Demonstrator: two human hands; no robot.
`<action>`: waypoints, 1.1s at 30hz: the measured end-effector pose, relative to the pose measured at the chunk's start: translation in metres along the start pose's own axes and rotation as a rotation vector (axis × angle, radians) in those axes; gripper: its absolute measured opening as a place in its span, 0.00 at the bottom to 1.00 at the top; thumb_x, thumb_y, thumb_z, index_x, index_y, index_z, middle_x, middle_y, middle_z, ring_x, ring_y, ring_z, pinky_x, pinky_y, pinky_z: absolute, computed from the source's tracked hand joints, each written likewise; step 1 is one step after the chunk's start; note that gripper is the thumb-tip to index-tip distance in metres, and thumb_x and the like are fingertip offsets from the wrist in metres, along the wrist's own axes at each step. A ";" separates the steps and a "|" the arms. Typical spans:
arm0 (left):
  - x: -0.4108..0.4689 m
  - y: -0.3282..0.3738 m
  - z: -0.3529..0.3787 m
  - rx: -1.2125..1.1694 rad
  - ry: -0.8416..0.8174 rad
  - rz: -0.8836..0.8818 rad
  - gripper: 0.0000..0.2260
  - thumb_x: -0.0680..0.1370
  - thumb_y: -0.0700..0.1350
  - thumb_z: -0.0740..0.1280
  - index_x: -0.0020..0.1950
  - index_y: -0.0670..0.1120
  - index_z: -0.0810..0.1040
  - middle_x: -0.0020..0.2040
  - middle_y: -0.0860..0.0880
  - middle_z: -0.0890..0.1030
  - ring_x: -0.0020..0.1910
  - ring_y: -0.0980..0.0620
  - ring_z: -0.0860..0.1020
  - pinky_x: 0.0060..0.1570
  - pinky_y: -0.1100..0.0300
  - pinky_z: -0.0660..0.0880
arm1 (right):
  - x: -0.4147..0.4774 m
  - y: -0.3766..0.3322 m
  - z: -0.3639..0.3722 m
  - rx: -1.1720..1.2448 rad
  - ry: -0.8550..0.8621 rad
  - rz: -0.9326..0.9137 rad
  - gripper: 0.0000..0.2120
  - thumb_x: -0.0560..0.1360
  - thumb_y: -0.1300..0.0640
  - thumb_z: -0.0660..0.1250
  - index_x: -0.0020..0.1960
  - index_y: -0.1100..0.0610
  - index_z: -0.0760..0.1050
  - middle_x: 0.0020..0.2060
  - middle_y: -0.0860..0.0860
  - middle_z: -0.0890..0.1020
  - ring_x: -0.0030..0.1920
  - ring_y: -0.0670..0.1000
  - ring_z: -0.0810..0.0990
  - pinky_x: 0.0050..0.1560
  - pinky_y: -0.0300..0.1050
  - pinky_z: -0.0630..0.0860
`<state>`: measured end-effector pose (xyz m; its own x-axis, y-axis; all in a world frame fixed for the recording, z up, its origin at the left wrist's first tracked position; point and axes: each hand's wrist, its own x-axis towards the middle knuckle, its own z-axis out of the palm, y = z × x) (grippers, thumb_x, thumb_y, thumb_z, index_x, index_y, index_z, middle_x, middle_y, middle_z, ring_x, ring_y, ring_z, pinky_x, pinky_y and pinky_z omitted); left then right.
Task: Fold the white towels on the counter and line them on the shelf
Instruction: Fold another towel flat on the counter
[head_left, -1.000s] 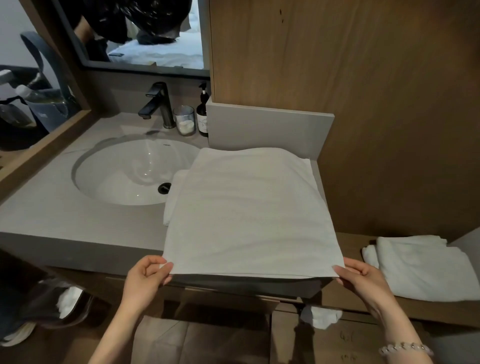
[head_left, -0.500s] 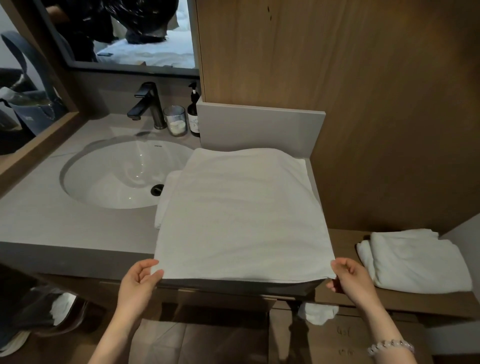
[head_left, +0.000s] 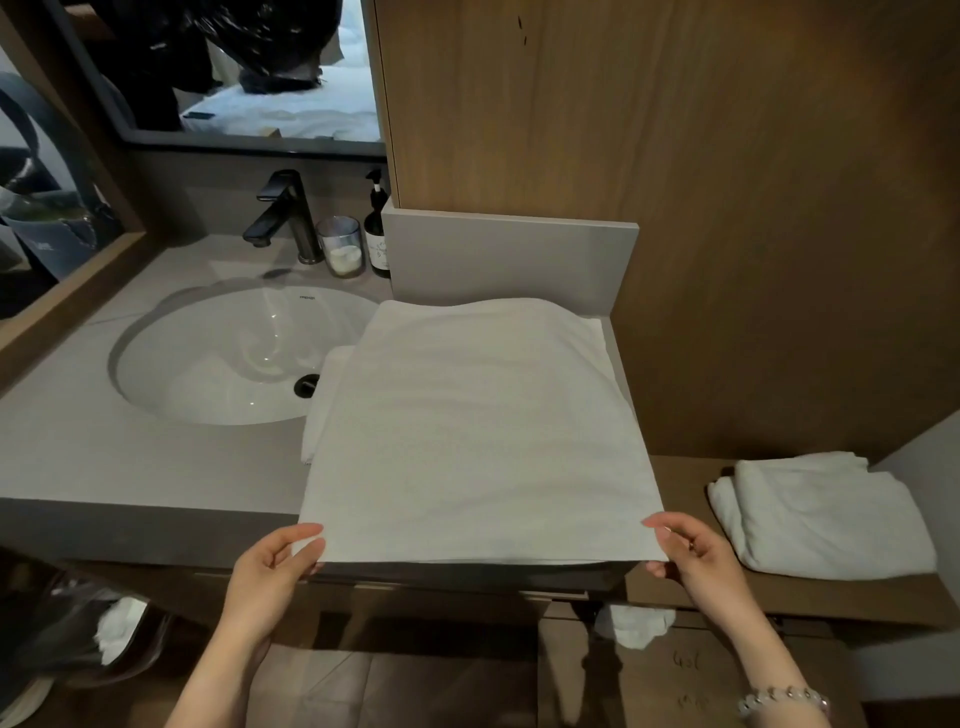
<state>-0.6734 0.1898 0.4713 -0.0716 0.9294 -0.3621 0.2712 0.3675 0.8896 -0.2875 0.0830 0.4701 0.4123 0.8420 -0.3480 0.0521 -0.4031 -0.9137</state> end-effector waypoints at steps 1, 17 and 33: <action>0.000 0.000 -0.001 -0.016 0.000 -0.008 0.07 0.76 0.37 0.67 0.53 0.45 0.78 0.50 0.42 0.80 0.45 0.48 0.78 0.52 0.56 0.71 | 0.001 -0.001 -0.002 -0.007 -0.026 0.011 0.09 0.79 0.65 0.59 0.51 0.59 0.77 0.40 0.56 0.79 0.27 0.47 0.79 0.33 0.35 0.78; 0.006 0.000 0.000 -0.220 0.012 -0.072 0.12 0.80 0.38 0.60 0.64 0.43 0.71 0.60 0.40 0.74 0.54 0.44 0.76 0.55 0.50 0.72 | -0.001 0.007 0.010 -0.032 0.157 0.119 0.22 0.64 0.63 0.78 0.53 0.59 0.72 0.42 0.65 0.82 0.35 0.52 0.81 0.39 0.43 0.76; 0.001 -0.002 -0.003 -0.045 0.061 0.069 0.07 0.78 0.38 0.64 0.53 0.45 0.78 0.49 0.43 0.80 0.48 0.46 0.77 0.50 0.55 0.72 | 0.000 0.009 0.009 0.288 0.185 0.233 0.07 0.75 0.67 0.65 0.43 0.59 0.68 0.43 0.62 0.81 0.37 0.55 0.82 0.33 0.35 0.80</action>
<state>-0.6766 0.1902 0.4704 -0.1131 0.9523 -0.2834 0.2342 0.3027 0.9239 -0.2952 0.0830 0.4597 0.5413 0.6507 -0.5325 -0.3075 -0.4363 -0.8457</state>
